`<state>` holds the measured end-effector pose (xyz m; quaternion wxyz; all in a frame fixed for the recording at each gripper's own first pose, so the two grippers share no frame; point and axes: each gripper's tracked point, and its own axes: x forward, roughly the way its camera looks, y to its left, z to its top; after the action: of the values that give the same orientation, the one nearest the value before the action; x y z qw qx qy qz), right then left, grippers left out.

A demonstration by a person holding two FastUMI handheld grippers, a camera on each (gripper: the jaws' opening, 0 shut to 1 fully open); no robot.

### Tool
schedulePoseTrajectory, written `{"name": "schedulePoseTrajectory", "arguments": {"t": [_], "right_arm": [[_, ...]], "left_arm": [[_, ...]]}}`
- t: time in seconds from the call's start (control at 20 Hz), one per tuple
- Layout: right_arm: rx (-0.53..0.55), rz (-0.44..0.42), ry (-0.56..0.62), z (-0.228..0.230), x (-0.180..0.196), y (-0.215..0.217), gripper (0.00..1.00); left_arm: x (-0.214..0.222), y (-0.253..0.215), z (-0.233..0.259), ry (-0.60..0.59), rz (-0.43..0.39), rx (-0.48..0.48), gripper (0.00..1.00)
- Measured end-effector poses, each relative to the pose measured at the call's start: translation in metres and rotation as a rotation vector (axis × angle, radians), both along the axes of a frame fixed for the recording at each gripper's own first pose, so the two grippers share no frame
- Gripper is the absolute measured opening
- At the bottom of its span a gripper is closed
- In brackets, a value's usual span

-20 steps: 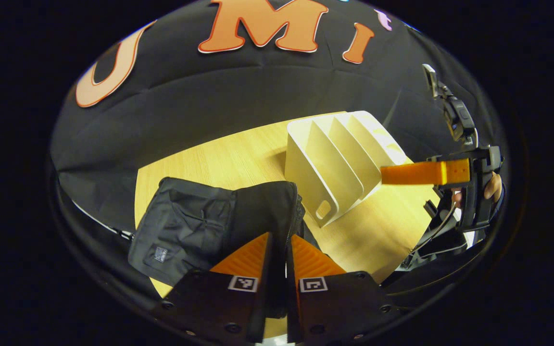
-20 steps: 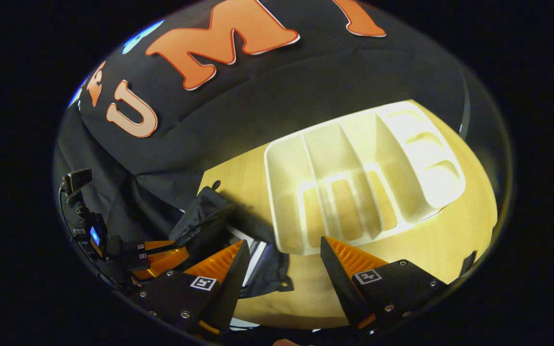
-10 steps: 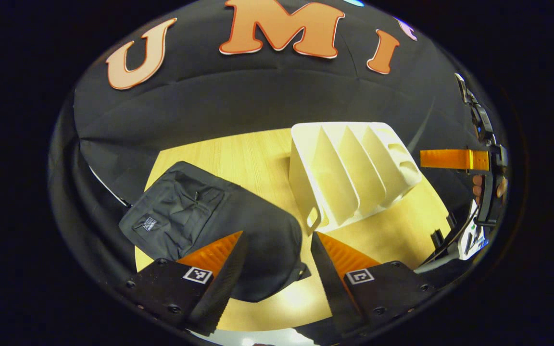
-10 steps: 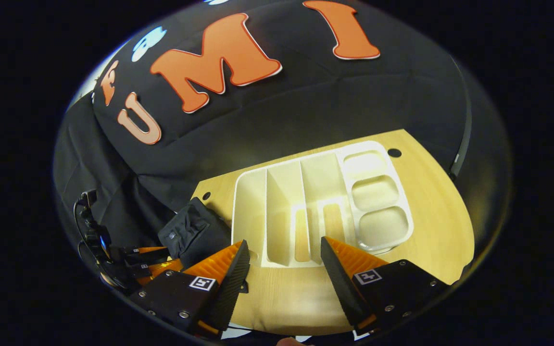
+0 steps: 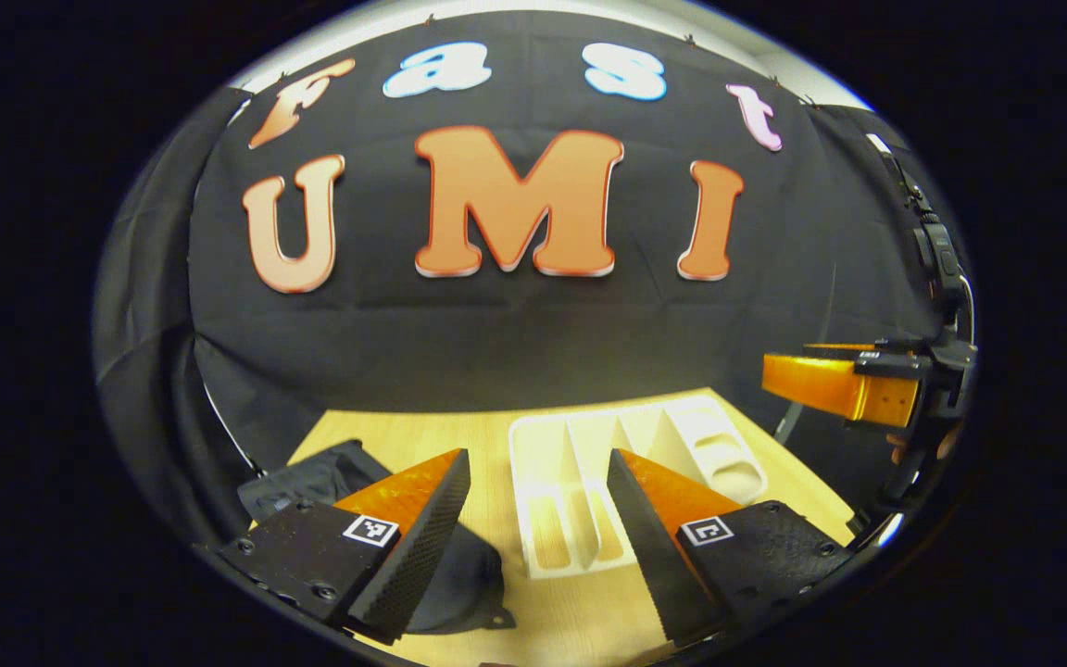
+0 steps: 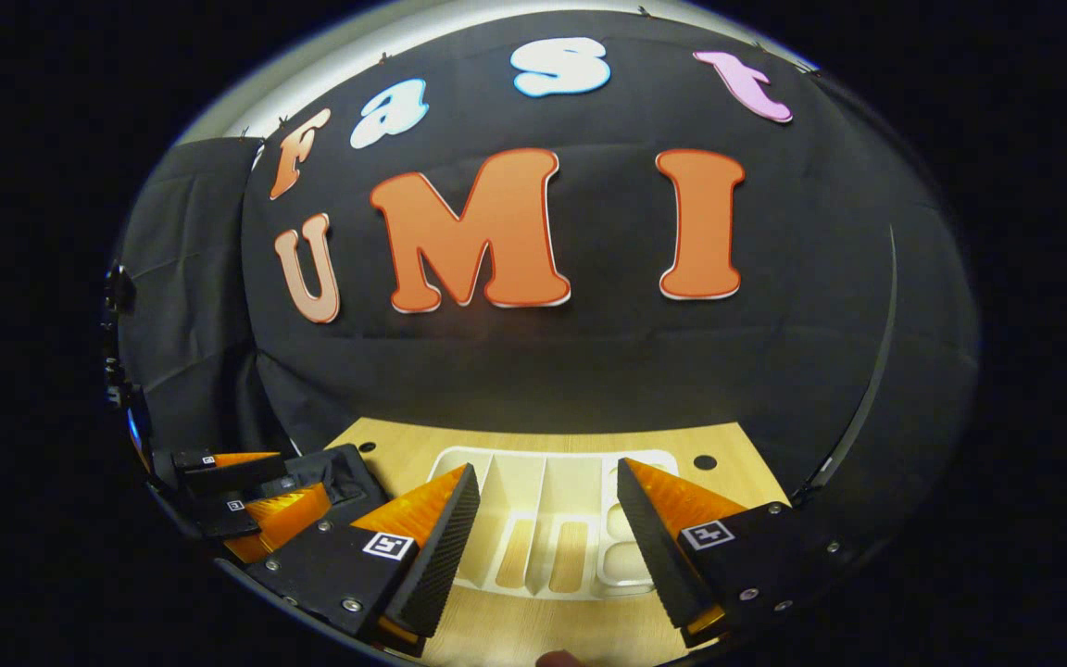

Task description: Open the schoolbag, grab two books from the bookshelf and put them into the schoolbag.

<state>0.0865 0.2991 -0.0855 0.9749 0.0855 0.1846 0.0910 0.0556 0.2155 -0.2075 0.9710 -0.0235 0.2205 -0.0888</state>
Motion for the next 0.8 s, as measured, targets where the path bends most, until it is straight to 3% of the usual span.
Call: {"name": "schedulePoseTrajectory", "arguments": {"t": [0.25, 0.3, 0.35, 0.45, 0.5, 0.8], "right_arm": [[-0.007, -0.056, -0.144, 0.044, 0.002, 0.008, 0.89], [-0.017, -0.064, -0.166, 0.049, 0.002, 0.008, 0.89], [-0.025, -0.076, -0.180, 0.052, 0.003, 0.008, 0.88], [-0.024, -0.089, -0.223, 0.062, 0.001, 0.012, 0.89], [-0.019, -0.099, -0.241, 0.066, 0.002, 0.013, 0.89], [-0.031, -0.103, -0.267, 0.065, 0.001, 0.031, 0.88]], "left_arm": [[0.008, -0.003, 0.054, -0.222, 0.015, 0.048, 0.95], [0.003, -0.003, 0.058, -0.249, 0.011, 0.048, 0.99], [0.001, -0.003, 0.060, -0.275, 0.010, 0.045, 0.95], [0.004, -0.008, 0.078, -0.364, -0.004, -0.007, 0.99], [0.006, -0.006, 0.082, -0.380, 0.001, -0.019, 0.94], [0.014, 0.022, 0.068, -0.379, 0.052, -0.057, 0.95]]}}
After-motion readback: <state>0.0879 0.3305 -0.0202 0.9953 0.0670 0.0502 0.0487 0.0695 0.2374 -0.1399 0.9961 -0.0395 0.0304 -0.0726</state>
